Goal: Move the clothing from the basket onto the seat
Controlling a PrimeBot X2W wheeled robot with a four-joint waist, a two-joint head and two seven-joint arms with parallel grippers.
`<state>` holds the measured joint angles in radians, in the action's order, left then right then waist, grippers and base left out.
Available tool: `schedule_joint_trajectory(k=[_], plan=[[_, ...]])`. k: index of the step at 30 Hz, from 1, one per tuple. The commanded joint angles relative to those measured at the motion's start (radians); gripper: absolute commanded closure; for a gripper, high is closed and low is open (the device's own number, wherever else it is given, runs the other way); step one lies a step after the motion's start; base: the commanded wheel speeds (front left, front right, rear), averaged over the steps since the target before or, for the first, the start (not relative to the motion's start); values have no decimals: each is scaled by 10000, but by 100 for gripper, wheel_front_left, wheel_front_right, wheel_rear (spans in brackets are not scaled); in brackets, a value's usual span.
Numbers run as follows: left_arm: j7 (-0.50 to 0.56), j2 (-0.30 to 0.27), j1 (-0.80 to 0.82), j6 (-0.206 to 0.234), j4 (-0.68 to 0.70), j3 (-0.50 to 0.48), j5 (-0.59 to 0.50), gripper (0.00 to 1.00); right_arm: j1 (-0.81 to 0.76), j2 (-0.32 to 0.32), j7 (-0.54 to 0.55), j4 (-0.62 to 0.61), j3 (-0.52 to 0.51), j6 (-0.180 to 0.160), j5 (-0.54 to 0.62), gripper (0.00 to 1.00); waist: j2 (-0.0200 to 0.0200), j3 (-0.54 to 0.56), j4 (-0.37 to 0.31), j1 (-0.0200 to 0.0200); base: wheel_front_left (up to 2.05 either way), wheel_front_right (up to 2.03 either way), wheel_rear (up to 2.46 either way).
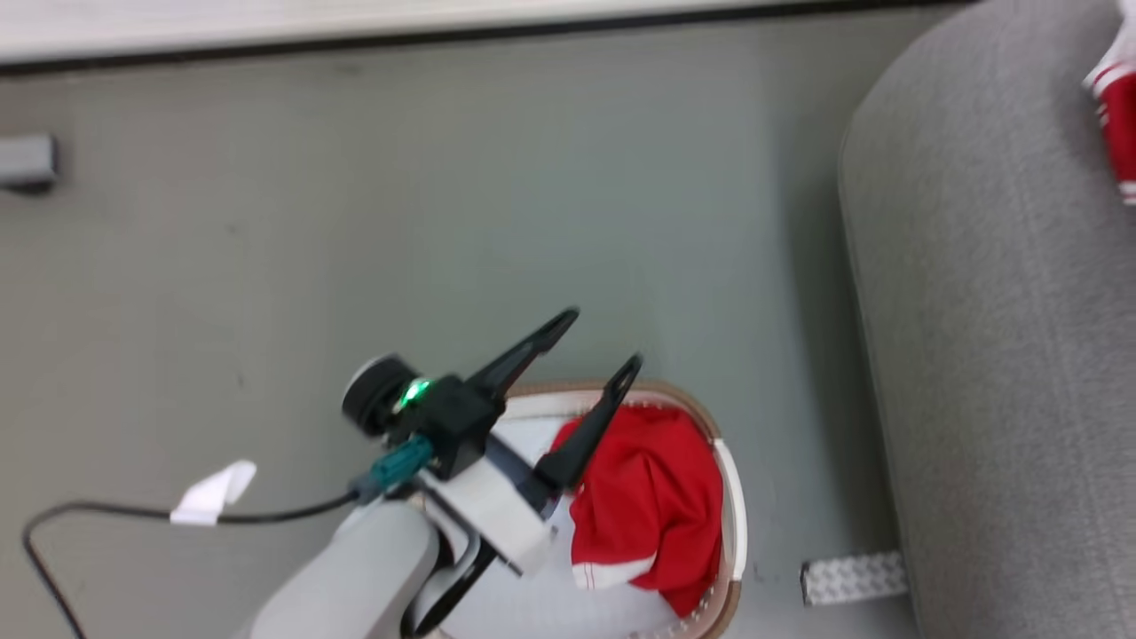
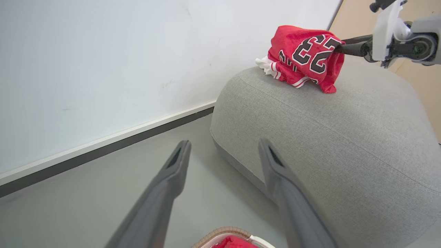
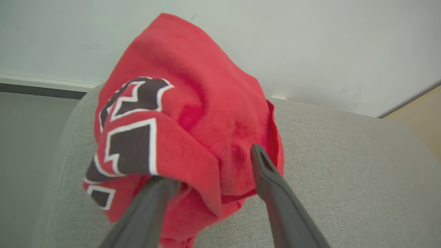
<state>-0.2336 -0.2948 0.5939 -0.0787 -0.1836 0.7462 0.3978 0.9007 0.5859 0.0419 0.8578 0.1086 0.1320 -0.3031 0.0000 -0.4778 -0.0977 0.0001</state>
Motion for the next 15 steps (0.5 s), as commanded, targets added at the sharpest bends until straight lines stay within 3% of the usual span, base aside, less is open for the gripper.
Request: schedule_joint_trajectory(k=[1, 8, 12, 15], plan=[[-94, -97, -290, 45, -68, -30, 132, 0, -345, 82, -65, -5, 224, -25, -170, 0, 0, 675, -24, -1, 0, 0, 0], [-198, -242, -1331, 442, -79, -334, 578, 0, -2060, 846, -1228, -1270, 1958, -25, -1519, 0, 0, 2351, -185, -1, 0, 0, 0], [-238, -345, -1908, 735, 96, -613, 826, 0, -2981, 1075, -2051, -2047, 1792, -25, -2128, 0, 0, 3279, -101, -1, 0, 0, 0], [-273, -399, -2421, 1021, 182, -913, 1032, 0, -3872, 603, -2690, -2912, 1127, -25, -2862, 0, 0, 4065, 157, -1, 0, 0, 0]])
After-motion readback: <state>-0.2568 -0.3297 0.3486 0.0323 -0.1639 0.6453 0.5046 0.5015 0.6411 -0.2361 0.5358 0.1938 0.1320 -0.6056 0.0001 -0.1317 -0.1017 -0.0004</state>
